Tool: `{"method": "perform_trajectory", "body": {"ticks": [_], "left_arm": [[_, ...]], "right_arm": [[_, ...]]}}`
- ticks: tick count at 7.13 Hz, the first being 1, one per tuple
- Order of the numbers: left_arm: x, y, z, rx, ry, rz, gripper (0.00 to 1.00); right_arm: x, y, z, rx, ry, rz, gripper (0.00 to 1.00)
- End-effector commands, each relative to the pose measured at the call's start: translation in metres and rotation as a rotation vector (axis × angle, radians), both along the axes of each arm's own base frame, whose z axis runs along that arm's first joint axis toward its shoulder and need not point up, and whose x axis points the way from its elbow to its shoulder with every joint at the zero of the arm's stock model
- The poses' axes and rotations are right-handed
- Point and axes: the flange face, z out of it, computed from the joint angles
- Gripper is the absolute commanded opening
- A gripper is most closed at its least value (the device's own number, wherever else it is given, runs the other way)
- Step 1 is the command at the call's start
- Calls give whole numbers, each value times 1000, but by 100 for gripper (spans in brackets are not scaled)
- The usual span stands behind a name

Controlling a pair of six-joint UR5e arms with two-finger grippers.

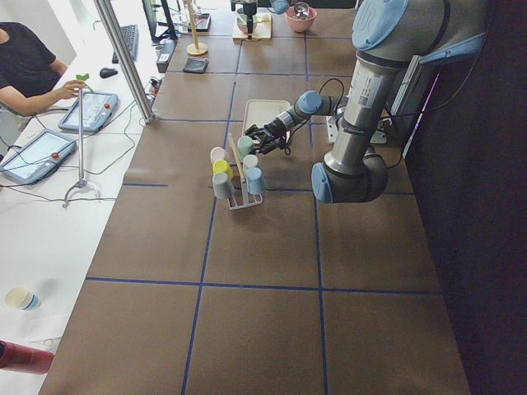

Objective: Pick up and place green cup on tray

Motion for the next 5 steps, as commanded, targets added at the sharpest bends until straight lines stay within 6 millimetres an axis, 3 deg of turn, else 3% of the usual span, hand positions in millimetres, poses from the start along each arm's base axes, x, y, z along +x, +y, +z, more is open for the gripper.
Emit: {"method": "perform_trajectory", "body": {"ticks": [1,5], "left_arm": [[-4,1,-4,-4,-15,0,55],[-27,10,-28,-4,-16,4,57]], "right_arm": [[1,0,2,-4,2,2,100],[2,2,5,-7,5,0,100]]}}
